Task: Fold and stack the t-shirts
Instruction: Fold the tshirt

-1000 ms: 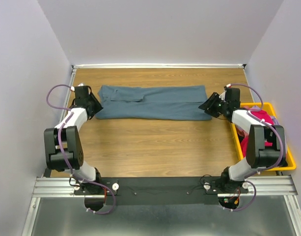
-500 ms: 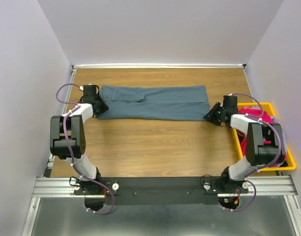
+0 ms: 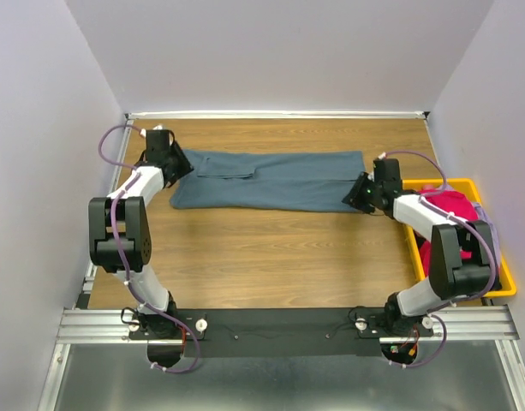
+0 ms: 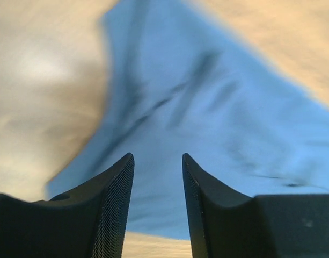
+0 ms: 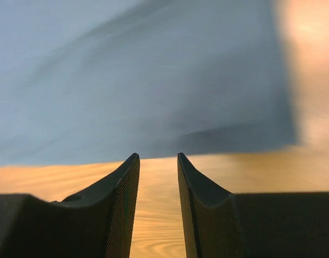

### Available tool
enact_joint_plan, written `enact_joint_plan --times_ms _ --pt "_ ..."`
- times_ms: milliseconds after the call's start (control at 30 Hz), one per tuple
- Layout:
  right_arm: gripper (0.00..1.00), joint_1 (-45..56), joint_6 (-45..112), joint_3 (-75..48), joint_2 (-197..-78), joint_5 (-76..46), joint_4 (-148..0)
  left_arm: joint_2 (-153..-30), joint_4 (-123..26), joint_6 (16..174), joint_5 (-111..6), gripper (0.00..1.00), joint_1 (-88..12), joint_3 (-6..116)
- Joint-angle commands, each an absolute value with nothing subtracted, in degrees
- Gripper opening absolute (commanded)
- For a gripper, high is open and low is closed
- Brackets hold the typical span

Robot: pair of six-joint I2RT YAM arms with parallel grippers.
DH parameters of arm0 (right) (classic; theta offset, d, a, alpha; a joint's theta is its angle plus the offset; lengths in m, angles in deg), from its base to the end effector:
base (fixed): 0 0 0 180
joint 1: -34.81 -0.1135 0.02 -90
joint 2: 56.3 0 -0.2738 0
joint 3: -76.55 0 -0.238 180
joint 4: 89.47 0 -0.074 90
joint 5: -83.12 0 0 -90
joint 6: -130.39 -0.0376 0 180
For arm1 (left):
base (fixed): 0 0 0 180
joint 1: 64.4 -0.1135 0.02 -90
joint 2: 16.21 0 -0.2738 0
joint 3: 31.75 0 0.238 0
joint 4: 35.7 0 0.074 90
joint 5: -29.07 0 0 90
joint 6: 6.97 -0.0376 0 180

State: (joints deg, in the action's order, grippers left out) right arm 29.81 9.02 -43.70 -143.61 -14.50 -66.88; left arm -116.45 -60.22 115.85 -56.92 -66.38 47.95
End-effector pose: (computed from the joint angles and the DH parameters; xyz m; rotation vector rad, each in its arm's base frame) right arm 0.2879 0.0302 0.1915 0.5085 2.4338 0.4385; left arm 0.3702 0.0102 0.2205 -0.6792 2.2825 -0.3422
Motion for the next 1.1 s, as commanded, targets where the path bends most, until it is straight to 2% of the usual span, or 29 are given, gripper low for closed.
enact_joint_plan --times_ms 0,233,367,567,1067 --pt "0.42 23.75 9.46 -35.00 -144.54 -24.68 -70.88 -117.18 -58.31 113.88 -51.89 0.50 -62.84 53.86" --pt "0.43 14.78 3.05 -17.92 -162.54 -33.25 -80.93 -126.50 -57.60 113.09 -50.29 0.48 -62.30 62.82" --pt "0.44 11.08 -3.09 -6.09 -173.51 -34.48 -85.14 -131.41 -57.95 114.14 -49.94 0.51 -62.30 67.91" --pt "0.45 8.36 -7.59 4.12 -184.52 -36.23 -88.13 -136.17 -58.66 113.97 -50.12 0.54 -62.30 71.79" --pt "0.46 6.68 -10.58 7.21 -191.83 -35.36 -88.84 -141.01 -63.58 111.16 -55.48 0.55 -62.30 75.84"
